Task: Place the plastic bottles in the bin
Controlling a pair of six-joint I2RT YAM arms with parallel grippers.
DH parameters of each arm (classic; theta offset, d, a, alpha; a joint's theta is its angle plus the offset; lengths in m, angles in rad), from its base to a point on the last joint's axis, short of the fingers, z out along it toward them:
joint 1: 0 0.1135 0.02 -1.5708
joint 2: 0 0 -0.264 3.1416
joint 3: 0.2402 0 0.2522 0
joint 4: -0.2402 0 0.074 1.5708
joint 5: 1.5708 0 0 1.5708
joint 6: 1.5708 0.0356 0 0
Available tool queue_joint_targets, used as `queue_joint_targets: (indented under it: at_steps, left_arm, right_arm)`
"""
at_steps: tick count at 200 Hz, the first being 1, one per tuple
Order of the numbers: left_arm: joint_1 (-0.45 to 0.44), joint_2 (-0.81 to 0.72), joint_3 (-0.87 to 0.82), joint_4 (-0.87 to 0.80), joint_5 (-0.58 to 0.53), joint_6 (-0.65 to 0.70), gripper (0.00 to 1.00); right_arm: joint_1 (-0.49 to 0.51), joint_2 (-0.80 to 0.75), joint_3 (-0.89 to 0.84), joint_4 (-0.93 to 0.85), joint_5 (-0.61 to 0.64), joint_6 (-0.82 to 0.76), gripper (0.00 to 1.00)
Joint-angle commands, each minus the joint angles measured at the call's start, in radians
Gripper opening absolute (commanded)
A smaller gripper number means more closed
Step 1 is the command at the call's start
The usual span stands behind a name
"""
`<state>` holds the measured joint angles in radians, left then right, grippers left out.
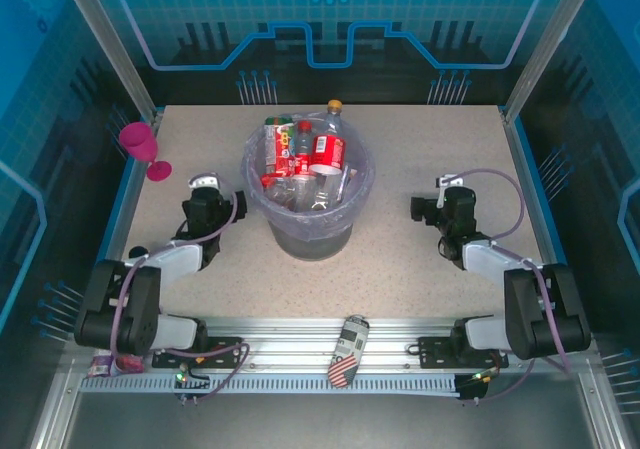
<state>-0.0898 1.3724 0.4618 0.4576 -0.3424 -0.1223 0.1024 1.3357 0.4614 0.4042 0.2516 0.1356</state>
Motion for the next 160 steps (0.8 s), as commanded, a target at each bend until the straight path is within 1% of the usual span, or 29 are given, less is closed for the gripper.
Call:
queue_joint_targets:
  at_steps: [1,20,35,54,67,75,84,90,96,160]
  left_arm:
    - [0.005,0.037,0.011,0.129,0.041,0.08,0.99]
    - [0.006,0.056,0.019,0.15,0.058,0.114,0.99]
    - [0.005,0.068,0.03,0.151,0.069,0.127,0.99]
    - [0.005,0.074,0.034,0.153,0.077,0.138,0.99]
    - [0.005,0.107,0.0,0.262,0.079,0.153,0.99]
    - [0.006,0.141,-0.017,0.338,0.072,0.165,0.99]
    - [0.01,0.127,-0.008,0.292,0.08,0.149,0.99]
    - [0.01,0.132,-0.018,0.319,0.081,0.151,0.99]
    - [0.011,0.134,-0.024,0.335,0.08,0.149,0.99]
    - [0.051,0.138,-0.01,0.303,0.137,0.115,0.99]
  right_arm:
    - [0.003,0.026,-0.014,0.175,-0.006,-0.036,1.0]
    - [0.022,0.036,-0.031,0.245,0.018,-0.101,1.0]
    - [0.031,0.063,-0.074,0.385,0.025,-0.15,1.0]
    - [0.034,0.158,-0.121,0.557,0.013,-0.163,1.0]
    - [0.051,0.233,-0.148,0.708,0.037,-0.191,1.0]
    - [0.06,0.211,-0.148,0.665,0.042,-0.188,1.0]
    - [0.056,0.214,-0.155,0.678,0.032,-0.188,1.0]
    - [0.056,0.224,-0.159,0.707,0.031,-0.198,1.0]
    - [0.058,0.218,-0.157,0.694,0.027,-0.199,1.0]
    - [0.042,0.215,-0.14,0.655,0.01,-0.182,1.0]
